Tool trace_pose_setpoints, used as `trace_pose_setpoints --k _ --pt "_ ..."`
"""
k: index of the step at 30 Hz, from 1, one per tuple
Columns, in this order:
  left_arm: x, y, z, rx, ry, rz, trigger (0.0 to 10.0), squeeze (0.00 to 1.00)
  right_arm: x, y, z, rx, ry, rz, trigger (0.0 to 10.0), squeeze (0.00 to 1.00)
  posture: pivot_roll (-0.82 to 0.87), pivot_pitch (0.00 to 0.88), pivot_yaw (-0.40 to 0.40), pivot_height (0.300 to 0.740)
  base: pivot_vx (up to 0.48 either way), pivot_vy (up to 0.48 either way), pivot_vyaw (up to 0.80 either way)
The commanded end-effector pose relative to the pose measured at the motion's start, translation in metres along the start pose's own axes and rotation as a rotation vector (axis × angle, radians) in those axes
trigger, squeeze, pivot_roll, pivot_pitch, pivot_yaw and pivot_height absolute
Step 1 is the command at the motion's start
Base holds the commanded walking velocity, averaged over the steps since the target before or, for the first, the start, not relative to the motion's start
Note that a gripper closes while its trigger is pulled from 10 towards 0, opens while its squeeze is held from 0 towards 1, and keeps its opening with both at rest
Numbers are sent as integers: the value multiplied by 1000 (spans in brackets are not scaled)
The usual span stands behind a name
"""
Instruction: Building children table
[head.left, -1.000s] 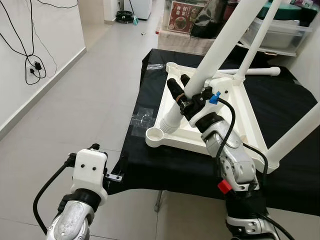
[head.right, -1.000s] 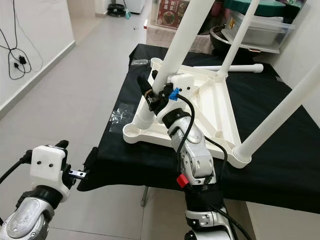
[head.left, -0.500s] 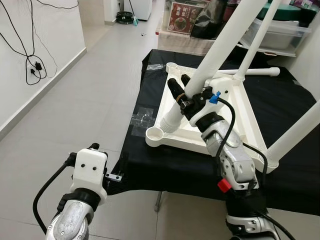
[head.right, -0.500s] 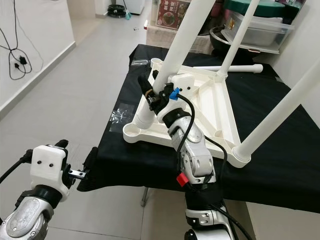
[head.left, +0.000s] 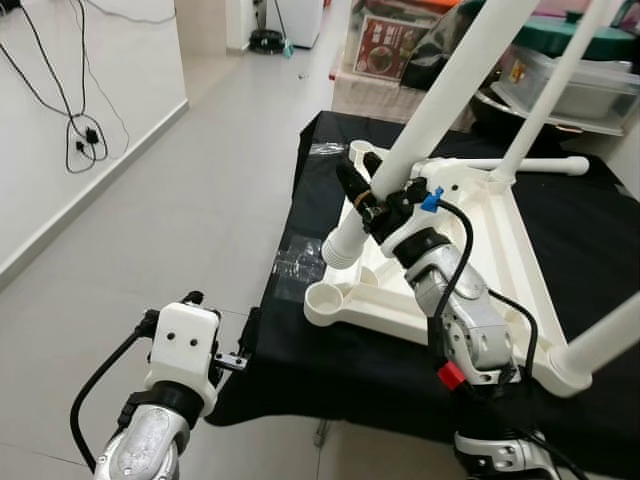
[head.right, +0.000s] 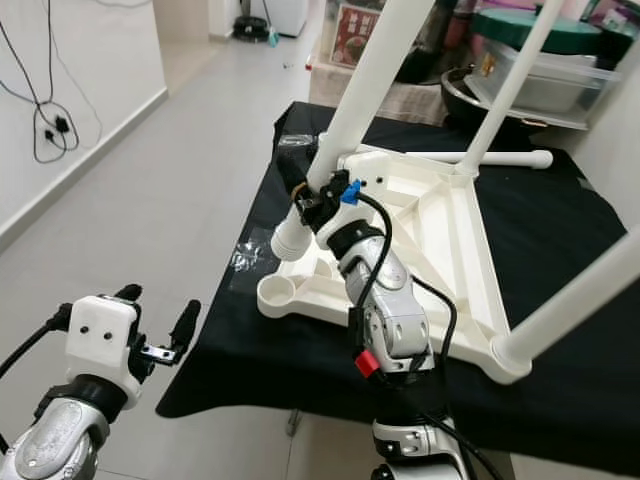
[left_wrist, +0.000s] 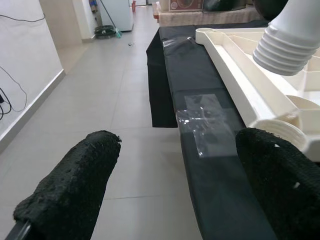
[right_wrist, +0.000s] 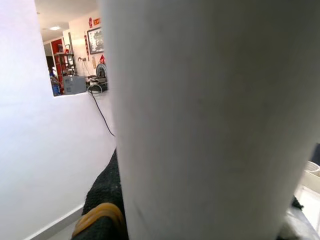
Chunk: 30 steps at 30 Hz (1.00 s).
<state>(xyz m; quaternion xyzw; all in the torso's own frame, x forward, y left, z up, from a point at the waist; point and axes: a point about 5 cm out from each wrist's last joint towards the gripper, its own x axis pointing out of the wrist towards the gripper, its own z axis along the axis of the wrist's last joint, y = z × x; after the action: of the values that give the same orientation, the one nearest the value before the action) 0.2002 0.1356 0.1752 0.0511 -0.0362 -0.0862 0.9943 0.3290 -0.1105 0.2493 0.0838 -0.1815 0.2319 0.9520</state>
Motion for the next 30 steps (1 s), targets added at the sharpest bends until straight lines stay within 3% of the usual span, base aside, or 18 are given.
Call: trace_pose_setpoints --k 1,17,24,27,30 --pt "0 -4 -2 -4 17 -16 10000 0 1 0 7 -5 -36 -1 10000 0 113 46 -126 740 0 0 0" --pt "-1 0 -6 -12 43 5 10000 0 8 -12 16 -27 -53 9 10000 0 117 56 -128 740 0 0 0" --pt "-4 -2 -9 -25 60 -14 10000 0 19 -19 12 64 37 163 10000 0 117 68 -128 740 0 0 0" --pt "-11 -9 -8 -50 74 -59 10000 0 43 -24 6 126 140 333 10000 0 122 96 -132 740 0 0 0" --pt "-12 -11 -6 -54 72 -67 10000 0 47 -23 7 112 154 392 10000 0 127 114 -132 740 0 0 0"
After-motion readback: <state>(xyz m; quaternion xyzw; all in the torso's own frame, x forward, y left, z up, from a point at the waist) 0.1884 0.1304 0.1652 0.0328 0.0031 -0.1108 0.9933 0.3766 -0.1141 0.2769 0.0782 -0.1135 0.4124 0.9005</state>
